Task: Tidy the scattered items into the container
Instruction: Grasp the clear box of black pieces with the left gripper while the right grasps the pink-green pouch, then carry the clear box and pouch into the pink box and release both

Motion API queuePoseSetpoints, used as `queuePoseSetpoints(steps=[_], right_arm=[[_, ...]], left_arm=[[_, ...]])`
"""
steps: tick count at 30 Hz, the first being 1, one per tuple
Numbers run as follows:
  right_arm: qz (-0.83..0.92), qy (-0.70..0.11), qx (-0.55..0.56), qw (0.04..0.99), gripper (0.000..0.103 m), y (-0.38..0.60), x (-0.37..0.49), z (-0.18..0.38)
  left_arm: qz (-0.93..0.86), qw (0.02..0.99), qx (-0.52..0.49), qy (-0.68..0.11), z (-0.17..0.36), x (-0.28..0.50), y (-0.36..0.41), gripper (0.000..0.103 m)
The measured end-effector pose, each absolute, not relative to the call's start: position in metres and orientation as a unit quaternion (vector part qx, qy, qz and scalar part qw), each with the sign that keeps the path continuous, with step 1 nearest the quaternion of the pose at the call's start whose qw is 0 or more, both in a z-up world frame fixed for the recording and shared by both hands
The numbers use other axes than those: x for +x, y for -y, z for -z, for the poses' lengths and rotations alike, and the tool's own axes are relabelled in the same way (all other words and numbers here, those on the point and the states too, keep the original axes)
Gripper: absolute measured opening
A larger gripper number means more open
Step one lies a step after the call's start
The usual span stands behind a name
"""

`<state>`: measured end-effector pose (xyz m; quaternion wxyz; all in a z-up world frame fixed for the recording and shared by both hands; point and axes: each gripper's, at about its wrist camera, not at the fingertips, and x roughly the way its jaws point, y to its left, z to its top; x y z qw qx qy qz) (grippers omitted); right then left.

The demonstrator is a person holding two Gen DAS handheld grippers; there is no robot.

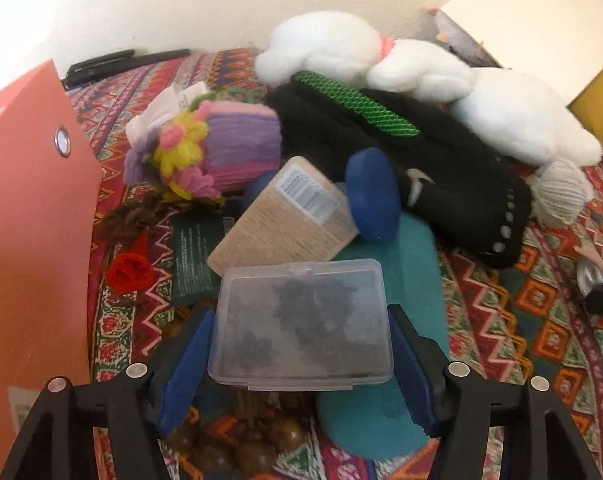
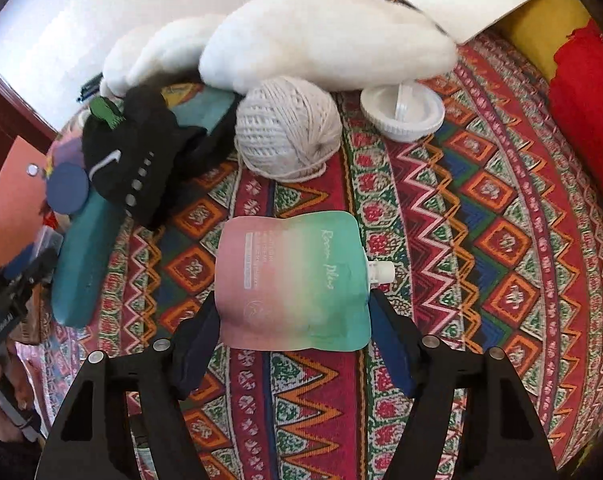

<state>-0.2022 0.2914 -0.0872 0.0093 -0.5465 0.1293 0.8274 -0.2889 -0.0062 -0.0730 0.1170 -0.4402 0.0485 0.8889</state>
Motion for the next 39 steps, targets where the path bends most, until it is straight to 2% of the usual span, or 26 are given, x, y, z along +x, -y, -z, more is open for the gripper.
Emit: queuePoseSetpoints(steps=[5,13,27,39], right_arm=[[-0.832,-0.138,-0.537,0.011,0.074,-0.29,-0.183,0.067],[-0.846,-0.134,-0.515,0.032,0.074,-0.296,-0.198,0.047],[-0.908,-0.12,-0.397,0.063,0.074,-0.276,-0.147,-0.066],[-0.961,-0.06,-0.269,0.039,0.074,-0.184,-0.092,-0.167]], left_arm=[[-0.891,0.132,-0.434,-0.038,0.054,-0.275,0.007,0.071],[-0.897,0.147,-0.415,-0.035,0.022,-0.252,-0.003,0.071],[-0.925,0.171,-0.339,-0.006,-0.056,-0.198,0.008,0.071],[-0.956,0.157,-0.243,0.042,-0.137,-0.139,0.069,0.071]])
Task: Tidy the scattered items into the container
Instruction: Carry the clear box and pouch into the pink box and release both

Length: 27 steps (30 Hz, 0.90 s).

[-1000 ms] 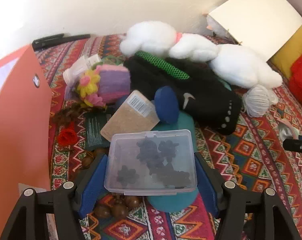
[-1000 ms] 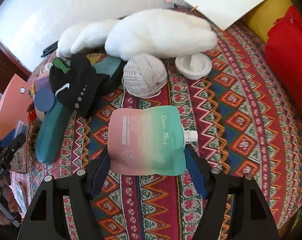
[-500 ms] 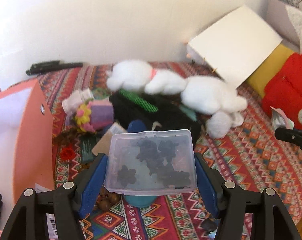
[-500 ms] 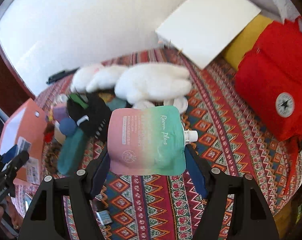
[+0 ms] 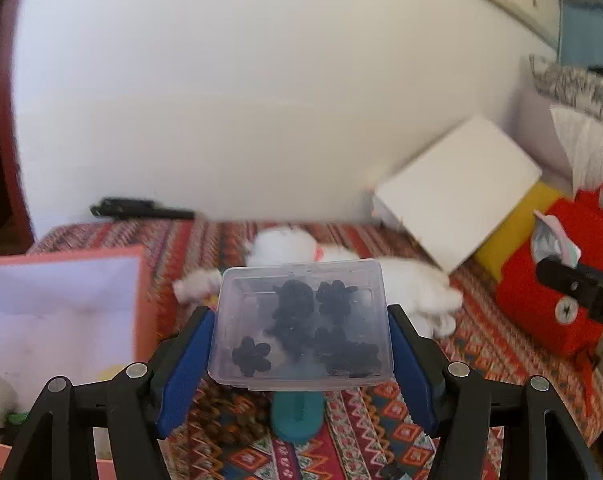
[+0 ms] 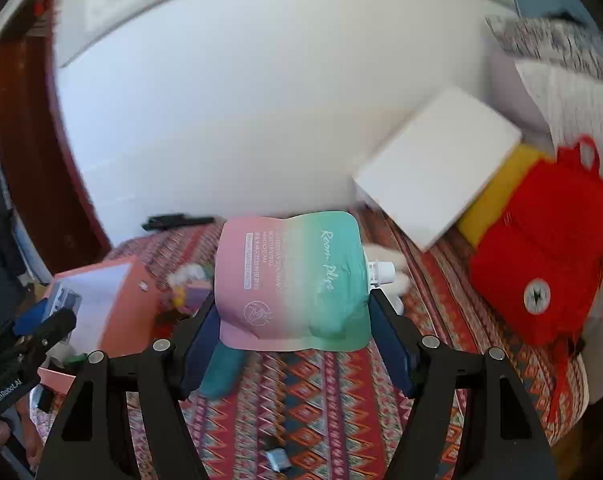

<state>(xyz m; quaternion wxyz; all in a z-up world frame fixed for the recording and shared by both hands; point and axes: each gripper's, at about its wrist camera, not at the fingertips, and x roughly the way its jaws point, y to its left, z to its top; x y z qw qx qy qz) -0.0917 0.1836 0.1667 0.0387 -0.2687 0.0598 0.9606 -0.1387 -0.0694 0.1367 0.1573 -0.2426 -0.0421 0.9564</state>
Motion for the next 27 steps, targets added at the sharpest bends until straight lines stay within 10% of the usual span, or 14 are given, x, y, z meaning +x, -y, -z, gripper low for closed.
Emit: queuePoseSetpoints(steps=[12,27], right_arm=[[-0.974,0.034,-0.219,-0.051,0.074,-0.011,-0.088,-0.192],[-0.933,0.099,-0.312,-0.15,0.074,0.156,-0.162,-0.107]], left_arm=[[-0.974,0.073,-0.194,0.089,-0.168,-0.108,0.186,0.071],[-0.946,-0.035,-0.301,0.117,-0.073,-0.164,0.303,0.071]])
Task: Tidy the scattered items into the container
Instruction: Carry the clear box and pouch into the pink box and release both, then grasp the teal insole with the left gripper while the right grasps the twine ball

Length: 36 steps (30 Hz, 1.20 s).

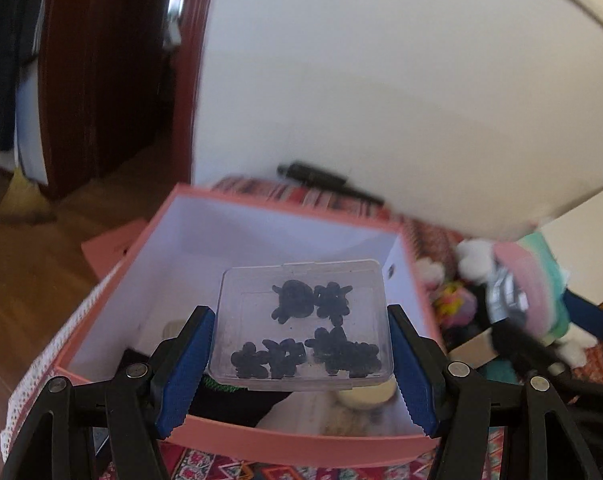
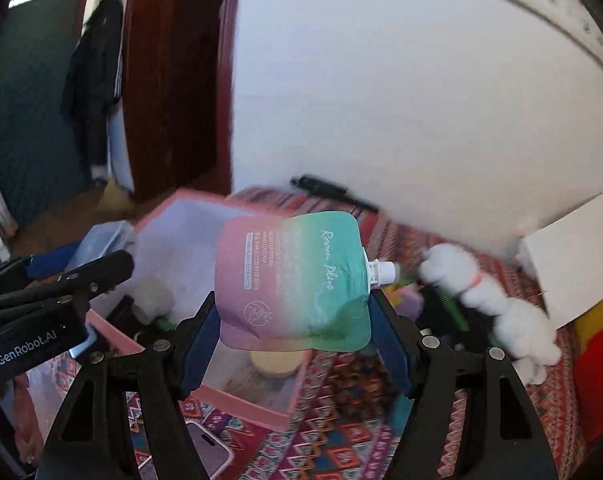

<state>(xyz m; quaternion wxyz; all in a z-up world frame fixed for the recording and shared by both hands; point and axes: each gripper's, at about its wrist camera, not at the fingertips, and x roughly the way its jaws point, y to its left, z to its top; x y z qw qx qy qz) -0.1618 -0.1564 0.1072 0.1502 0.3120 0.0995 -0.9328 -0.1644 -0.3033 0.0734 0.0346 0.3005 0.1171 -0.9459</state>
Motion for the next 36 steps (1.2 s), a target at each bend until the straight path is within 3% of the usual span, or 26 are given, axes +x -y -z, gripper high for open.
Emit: queuePoseSetpoints(steps=[8,10,12,24,36], right_arm=[[0.913,-0.096,0.351,0.186,0.077,0.182,-0.217,-0.048],[0.917,-0.095,0.348,0.171,0.084,0.178,-0.222,-0.043],[0.921,-0.08,0.342,0.169,0.088,0.168,-0.22,-0.045],[0.938,-0.028,0.313,0.146,0.092,0.092,-0.213,-0.076],[0.947,0.039,0.314,0.055,0.093,-0.06,-0.213,-0.076]], left_arm=[[0.933,0.099,0.335,-0.09,-0.03,-0.205,0.324,0.074],[0.934,0.121,0.329,-0.075,-0.03,-0.206,0.326,0.092],[0.938,0.123,0.315,-0.08,-0.032,-0.203,0.329,0.097],[0.946,0.087,0.298,-0.096,-0.051,-0.192,0.3,0.098],[0.956,-0.026,0.292,-0.002,-0.061,-0.211,0.136,0.098]])
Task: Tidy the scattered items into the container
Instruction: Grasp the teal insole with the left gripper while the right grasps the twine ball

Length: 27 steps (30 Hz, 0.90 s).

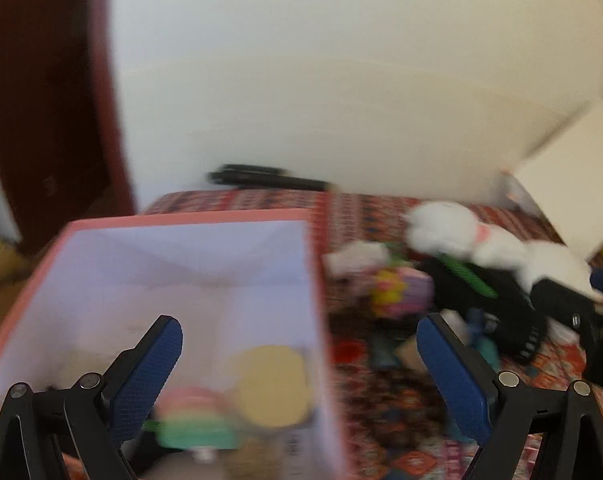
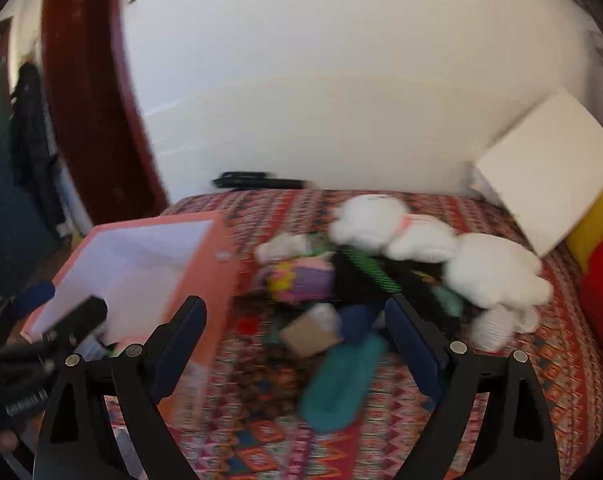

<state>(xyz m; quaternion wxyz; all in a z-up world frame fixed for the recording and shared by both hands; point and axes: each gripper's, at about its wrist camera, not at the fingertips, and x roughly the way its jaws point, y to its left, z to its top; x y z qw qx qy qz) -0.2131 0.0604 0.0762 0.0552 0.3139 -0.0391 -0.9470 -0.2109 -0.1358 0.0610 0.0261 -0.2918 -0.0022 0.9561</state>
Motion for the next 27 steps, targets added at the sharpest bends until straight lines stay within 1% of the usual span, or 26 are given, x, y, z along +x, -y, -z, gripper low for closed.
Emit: queuePoseSetpoints(steps=[4,7,10,13,15,19,24,25,27], right_arm=[[0.944,0.067,0.322,0.008,0.093,-0.131,-0.21,-0.066],[0.936,0.111,0.333,-0.023,0.093,-0.184,-0.208,-0.052],[0.913,0.197,0.355,-0.04,0.093,-0.242,-0.212,-0.026],[0.874,0.293,0.385,-0.04,0.093,-0.289,-0.219,0.009],[0.853,0.331,0.401,-0.041,0.093,-0.307,-0.226,0.032],[0.835,0.345,0.427,-0.044,0.093,-0.312,-0.253,0.07],[0.835,0.341,0.429,-0.045,0.093,-0.31,-0.289,0.098],[0.835,0.338,0.432,-0.049,0.092,-0.31,-0.296,0.103],[0.833,0.335,0.438,-0.055,0.084,-0.309,-0.308,0.11]], left_arm=[[-0.95,0.071,-0.305,-0.024,-0.046,-0.222,0.072,0.098],[-0.937,0.109,-0.328,-0.042,-0.026,-0.232,0.025,0.098],[-0.919,0.129,-0.368,-0.057,0.002,-0.24,-0.009,0.098],[-0.895,0.122,-0.421,-0.077,0.04,-0.253,-0.03,0.098],[-0.884,0.12,-0.445,-0.084,0.057,-0.259,-0.034,0.097],[-0.871,0.108,-0.474,-0.07,0.08,-0.276,-0.029,0.097],[-0.862,0.102,-0.493,-0.061,0.101,-0.296,-0.034,0.097],[-0.86,0.103,-0.496,-0.062,0.105,-0.299,-0.036,0.097],[-0.858,0.098,-0.498,-0.078,0.115,-0.303,-0.043,0.097]])
